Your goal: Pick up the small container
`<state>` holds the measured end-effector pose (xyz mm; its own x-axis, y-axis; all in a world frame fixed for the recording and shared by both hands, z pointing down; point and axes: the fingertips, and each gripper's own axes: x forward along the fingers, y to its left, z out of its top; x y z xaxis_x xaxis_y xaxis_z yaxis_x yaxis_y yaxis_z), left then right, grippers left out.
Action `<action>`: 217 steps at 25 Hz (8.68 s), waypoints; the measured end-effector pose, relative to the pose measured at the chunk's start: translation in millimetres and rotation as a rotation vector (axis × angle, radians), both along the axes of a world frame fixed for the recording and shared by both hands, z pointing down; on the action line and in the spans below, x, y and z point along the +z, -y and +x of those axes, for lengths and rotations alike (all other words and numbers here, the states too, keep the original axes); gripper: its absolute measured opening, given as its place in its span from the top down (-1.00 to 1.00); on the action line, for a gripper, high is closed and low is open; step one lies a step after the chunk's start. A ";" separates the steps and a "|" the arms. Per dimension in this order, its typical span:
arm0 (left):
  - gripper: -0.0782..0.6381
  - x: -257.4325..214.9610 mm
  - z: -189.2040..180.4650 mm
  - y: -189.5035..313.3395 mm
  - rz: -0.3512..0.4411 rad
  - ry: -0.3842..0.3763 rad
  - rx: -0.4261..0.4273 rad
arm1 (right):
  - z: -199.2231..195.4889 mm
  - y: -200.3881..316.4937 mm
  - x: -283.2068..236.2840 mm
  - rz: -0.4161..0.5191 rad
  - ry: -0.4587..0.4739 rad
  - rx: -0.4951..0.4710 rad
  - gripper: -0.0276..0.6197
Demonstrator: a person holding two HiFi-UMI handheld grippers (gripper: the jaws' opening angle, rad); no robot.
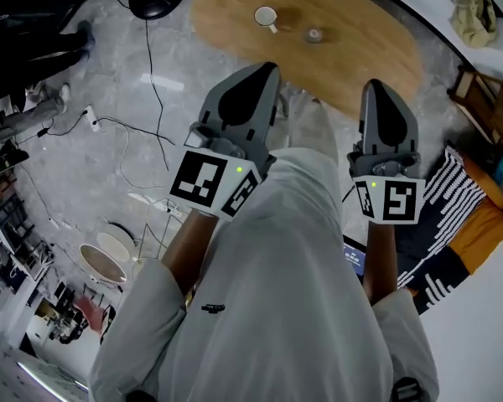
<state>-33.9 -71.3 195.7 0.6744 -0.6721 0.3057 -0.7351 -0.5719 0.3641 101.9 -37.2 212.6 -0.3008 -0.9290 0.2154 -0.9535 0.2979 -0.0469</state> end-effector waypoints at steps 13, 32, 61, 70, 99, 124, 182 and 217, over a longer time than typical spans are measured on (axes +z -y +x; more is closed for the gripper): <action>0.73 74.4 35.0 18.2 0.016 0.167 0.099 | -2.3 34.5 85.7 -0.109 0.005 -0.123 0.89; 0.73 215.5 41.0 56.9 -0.174 0.234 0.041 | 3.1 80.4 226.5 -0.289 0.026 -0.189 0.21; 0.73 350.4 40.1 55.8 -0.294 0.238 -0.024 | -1.0 109.0 428.8 -0.449 -0.059 -0.162 -0.55; 0.73 370.9 44.5 55.9 -0.316 0.232 -0.044 | -4.6 115.3 476.2 -0.473 -0.068 -0.167 -0.73; 0.73 388.9 29.4 45.4 -0.348 0.247 -0.064 | -16.0 153.6 568.6 -0.513 -0.250 -0.134 -0.15; 0.73 307.2 19.7 43.8 -0.255 0.247 -0.092 | -11.2 154.7 489.9 -0.492 -0.226 -0.150 -0.14; 0.73 100.8 -54.4 5.0 -0.039 0.143 -0.228 | -46.1 76.2 194.3 -0.338 -0.210 -0.225 -0.14; 0.73 -26.7 -106.1 -28.9 0.187 0.066 -0.240 | -47.2 -16.7 11.4 -0.219 -0.225 -0.160 -0.14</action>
<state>-140.0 -42.5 169.0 0.4723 -0.8587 0.1991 -0.8758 -0.4316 0.2161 54.7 -20.5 224.0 -0.3611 -0.7986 0.4816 -0.8893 0.4503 0.0798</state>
